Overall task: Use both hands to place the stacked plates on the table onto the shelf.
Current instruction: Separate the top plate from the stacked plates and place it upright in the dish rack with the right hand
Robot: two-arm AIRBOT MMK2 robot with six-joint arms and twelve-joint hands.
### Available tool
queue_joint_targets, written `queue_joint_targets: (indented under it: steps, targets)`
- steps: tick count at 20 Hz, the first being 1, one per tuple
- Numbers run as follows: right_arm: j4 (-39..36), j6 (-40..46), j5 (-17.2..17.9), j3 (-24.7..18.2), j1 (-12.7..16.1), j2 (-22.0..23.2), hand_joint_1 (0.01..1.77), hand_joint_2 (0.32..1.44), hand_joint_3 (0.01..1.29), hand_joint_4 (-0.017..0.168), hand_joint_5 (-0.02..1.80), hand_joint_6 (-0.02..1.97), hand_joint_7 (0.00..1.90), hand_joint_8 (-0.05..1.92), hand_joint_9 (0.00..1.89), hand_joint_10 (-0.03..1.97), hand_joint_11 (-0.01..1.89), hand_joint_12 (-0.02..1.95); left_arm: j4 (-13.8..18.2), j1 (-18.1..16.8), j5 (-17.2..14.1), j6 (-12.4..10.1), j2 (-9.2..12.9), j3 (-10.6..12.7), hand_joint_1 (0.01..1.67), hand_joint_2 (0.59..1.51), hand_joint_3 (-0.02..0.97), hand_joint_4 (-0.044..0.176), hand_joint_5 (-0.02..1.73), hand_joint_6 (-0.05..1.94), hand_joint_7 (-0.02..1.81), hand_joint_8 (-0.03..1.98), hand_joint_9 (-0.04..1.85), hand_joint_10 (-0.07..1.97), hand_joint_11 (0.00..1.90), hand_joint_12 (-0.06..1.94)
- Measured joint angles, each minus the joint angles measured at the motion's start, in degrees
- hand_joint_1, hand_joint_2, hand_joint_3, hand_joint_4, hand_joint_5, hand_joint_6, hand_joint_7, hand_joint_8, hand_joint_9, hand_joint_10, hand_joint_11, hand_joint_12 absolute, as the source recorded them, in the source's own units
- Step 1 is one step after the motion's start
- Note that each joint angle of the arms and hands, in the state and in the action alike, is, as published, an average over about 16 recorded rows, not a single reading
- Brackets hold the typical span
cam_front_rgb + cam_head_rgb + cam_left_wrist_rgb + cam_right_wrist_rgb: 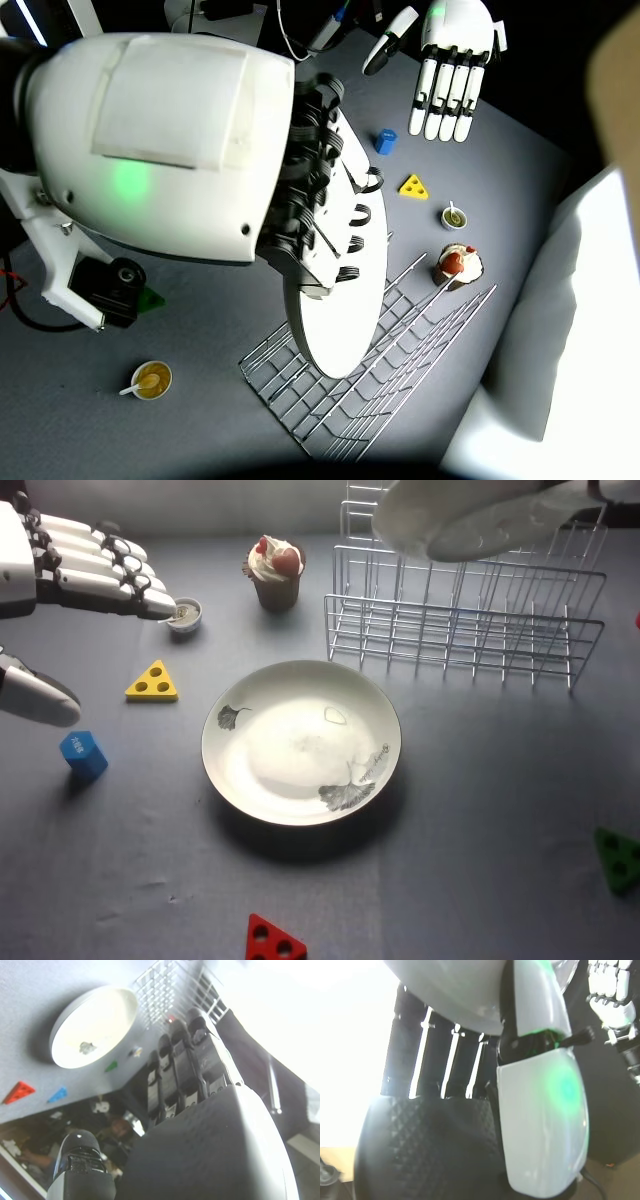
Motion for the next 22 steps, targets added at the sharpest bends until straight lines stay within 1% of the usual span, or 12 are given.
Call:
queue_joint_targets:
  steps: [5,9,15,19,22]
  targets:
    - [5.71,0.47,-3.53,2.12,1.91,-0.43,1.41,0.95,0.01,-0.004,0.95,0.92,1.13,0.61,1.14,0.84,1.20,0.31,0.58,0.22,-0.63,-0.26,-0.03,0.06,0.04,1.063,-0.001,0.003,0.28,0.01,0.34,0.01,0.33,0.00,0.29,0.02]
    - [9.46,0.67,-6.52,4.20,3.16,-1.01,1.41,0.96,0.01,-0.004,0.94,0.95,1.12,0.62,1.13,0.86,1.22,0.30,0.91,0.42,-0.86,-0.30,-0.04,0.09,0.04,1.062,-0.001,0.003,0.29,0.01,0.34,0.01,0.34,0.00,0.30,0.02]
    - [13.06,1.22,-10.22,7.41,4.33,-2.39,1.41,0.97,0.01,-0.005,0.92,0.97,1.11,0.64,1.12,0.86,1.23,0.29,1.44,0.70,-1.47,-0.31,-0.08,0.00,0.04,1.062,-0.001,0.003,0.29,0.01,0.34,0.01,0.33,0.00,0.30,0.02]
    - [14.09,1.87,-12.51,9.63,4.96,-3.42,1.41,0.97,0.01,-0.005,0.92,0.98,1.11,0.65,1.12,0.86,1.27,0.17,2.00,0.85,-2.34,-0.32,-0.11,-0.45,0.04,1.063,-0.001,0.003,0.29,0.01,0.34,0.01,0.33,0.00,0.30,0.02]
    - [14.17,2.66,-13.82,11.19,5.38,-4.44,1.41,0.97,0.01,-0.005,0.92,0.97,1.11,0.65,1.12,0.87,1.29,0.14,2.52,0.95,-3.22,-0.34,-0.16,-0.97,0.04,1.064,-0.001,0.002,0.30,0.01,0.34,0.01,0.33,0.00,0.30,0.02]
